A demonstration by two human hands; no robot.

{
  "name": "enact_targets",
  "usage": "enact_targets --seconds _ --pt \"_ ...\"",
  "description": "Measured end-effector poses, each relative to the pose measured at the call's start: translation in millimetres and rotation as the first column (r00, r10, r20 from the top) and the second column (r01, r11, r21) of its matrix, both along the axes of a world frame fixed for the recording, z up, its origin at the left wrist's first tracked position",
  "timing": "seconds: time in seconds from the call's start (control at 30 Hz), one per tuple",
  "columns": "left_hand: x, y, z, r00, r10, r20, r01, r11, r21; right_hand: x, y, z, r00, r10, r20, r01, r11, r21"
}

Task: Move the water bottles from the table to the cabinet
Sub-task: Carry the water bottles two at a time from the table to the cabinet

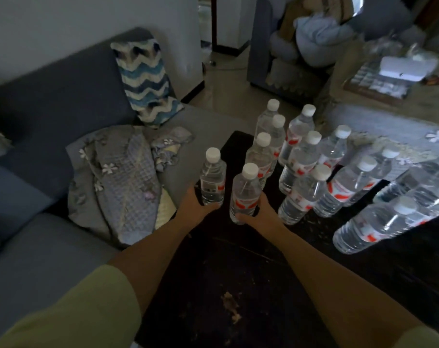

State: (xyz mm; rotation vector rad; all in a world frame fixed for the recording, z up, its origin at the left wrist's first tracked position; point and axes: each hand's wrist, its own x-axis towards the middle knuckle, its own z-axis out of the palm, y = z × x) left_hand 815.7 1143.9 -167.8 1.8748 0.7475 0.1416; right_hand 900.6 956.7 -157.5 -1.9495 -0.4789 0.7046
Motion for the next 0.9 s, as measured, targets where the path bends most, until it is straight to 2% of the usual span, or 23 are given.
enact_targets --seconds 0.13,0.3,0.5,0.67,0.9 --pt "21.5 17.4 -8.8 0.988 -0.126 0.086 0.129 0.991 -0.032 2.8 20.4 -13.6 0.992 -0.124 -0.015 0.125 0.991 0.049" --pt "44.3 18.1 -15.3 0.989 0.034 0.142 -0.019 0.994 -0.107 2.0 32.3 -25.8 0.977 -0.208 0.051 0.205 0.977 0.058" --pt "56.9 11.5 -17.5 0.979 0.078 0.186 -0.059 0.993 -0.102 3.6 34.3 -35.9 0.963 -0.245 0.112 0.235 0.967 0.098" --pt "48.1 12.7 -19.8 0.984 0.029 0.173 -0.018 0.998 -0.066 1.4 26.5 -31.8 0.969 -0.234 0.082 0.23 0.972 0.052" --pt "30.7 -1.4 -10.0 0.985 -0.125 0.115 0.126 0.992 -0.001 -10.7 -1.6 -30.1 0.967 -0.255 0.015 0.256 0.966 -0.048"
